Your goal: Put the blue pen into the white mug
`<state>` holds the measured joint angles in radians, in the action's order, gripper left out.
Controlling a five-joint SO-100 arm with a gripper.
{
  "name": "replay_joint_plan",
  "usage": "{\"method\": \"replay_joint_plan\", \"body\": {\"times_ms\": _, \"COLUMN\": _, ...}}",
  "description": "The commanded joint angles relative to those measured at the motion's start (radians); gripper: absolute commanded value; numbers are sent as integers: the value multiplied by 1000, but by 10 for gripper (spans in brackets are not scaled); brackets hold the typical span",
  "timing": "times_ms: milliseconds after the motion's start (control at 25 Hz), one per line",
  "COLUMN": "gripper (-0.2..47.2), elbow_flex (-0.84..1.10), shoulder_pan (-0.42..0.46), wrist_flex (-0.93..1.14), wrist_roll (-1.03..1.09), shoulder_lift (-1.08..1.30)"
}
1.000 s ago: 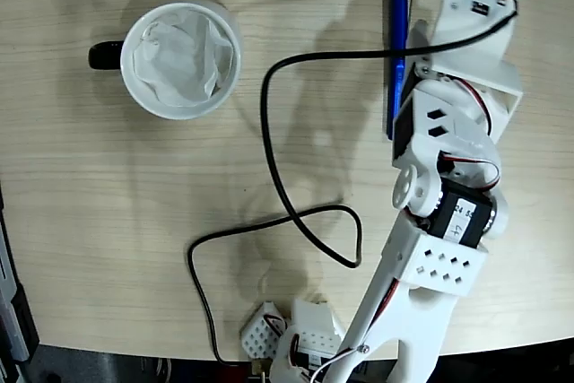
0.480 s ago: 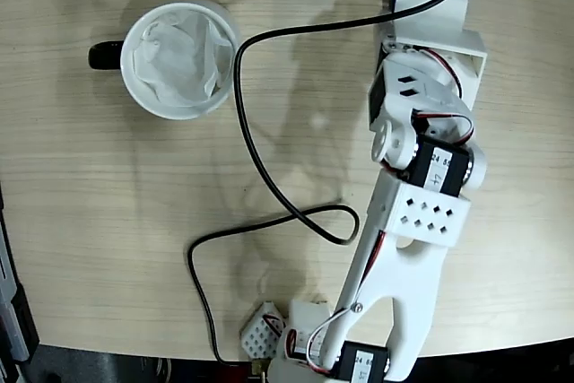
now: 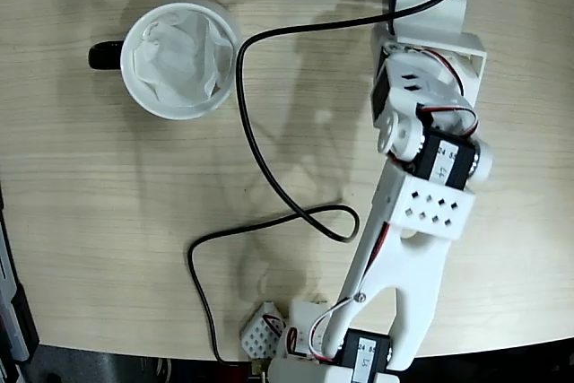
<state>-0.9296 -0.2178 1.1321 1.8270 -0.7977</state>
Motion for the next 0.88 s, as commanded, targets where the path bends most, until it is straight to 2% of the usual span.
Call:
{"method": "replay_joint_plan", "body": {"times_ms": 0, "gripper": 155, "elbow_flex": 71, "shoulder_pan": -11, "wrist_flex": 15, "wrist_roll": 12, "shoulder_lift": 0}}
{"method": "replay_joint_plan", "body": {"times_ms": 560, "gripper": 150, "elbow_flex": 109, "shoulder_pan": -3, "wrist_flex": 6, "wrist_roll": 12, "shoulder_lift": 80}}
{"method": "replay_joint_plan", "body": {"times_ms": 840, "gripper": 78, "elbow_flex": 109, "shoulder_pan": 3, "wrist_flex": 6, "wrist_roll": 11, "shoulder_lift": 80}}
